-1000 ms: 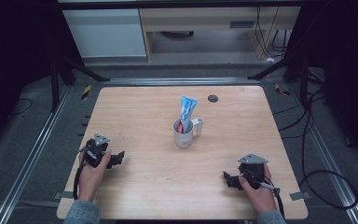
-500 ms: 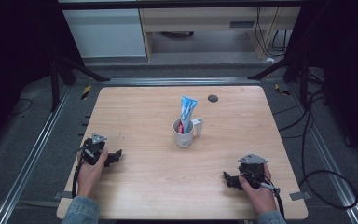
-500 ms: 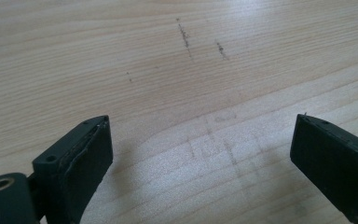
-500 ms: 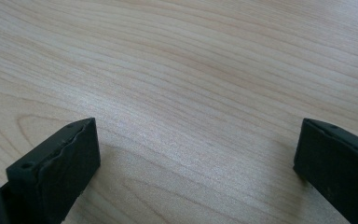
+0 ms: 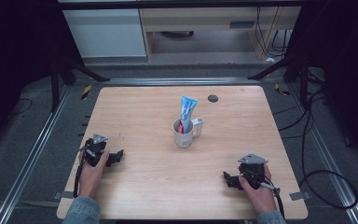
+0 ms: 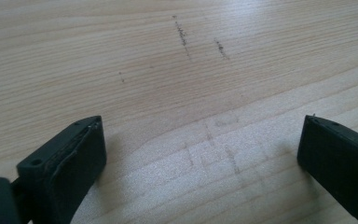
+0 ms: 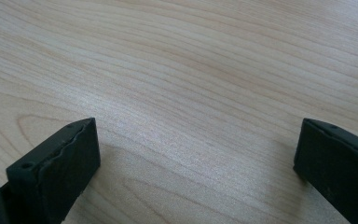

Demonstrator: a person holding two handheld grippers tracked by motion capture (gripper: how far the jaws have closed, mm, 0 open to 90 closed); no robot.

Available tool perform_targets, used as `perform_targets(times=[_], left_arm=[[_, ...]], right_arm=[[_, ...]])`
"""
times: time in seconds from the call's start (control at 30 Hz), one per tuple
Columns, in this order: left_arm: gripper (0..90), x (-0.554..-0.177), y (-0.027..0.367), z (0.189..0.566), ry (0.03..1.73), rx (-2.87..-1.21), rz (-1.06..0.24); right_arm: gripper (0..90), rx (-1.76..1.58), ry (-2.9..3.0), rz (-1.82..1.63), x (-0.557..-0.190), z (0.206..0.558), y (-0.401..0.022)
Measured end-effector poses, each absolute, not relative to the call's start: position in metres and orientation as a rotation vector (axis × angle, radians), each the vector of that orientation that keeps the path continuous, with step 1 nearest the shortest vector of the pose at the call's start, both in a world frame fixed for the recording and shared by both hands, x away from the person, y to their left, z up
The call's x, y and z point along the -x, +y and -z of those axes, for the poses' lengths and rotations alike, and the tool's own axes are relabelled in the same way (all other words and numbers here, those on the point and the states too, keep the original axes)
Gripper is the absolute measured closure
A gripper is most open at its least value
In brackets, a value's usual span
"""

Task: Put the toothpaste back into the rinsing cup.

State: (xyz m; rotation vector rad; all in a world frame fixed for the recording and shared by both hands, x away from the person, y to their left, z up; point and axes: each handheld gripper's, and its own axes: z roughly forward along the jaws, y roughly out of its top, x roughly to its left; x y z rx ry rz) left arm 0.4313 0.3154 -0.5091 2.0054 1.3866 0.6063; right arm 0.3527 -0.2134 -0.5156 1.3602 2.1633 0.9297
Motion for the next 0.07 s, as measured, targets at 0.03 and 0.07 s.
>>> perform_targets(times=[0.03,0.07], left_arm=[[0.0,-0.4314,0.3155,0.5090,1.387,-2.006,-0.605],[0.0,-0.4314,0.3155,0.5091,1.389,-2.004,-0.605]], right_arm=[[0.4,-1.360,2.163,-0.930,-0.3528,0.5156,-0.2135],[0.4,-1.359,2.163,-0.929,-0.3528,0.5156,-0.2135]])
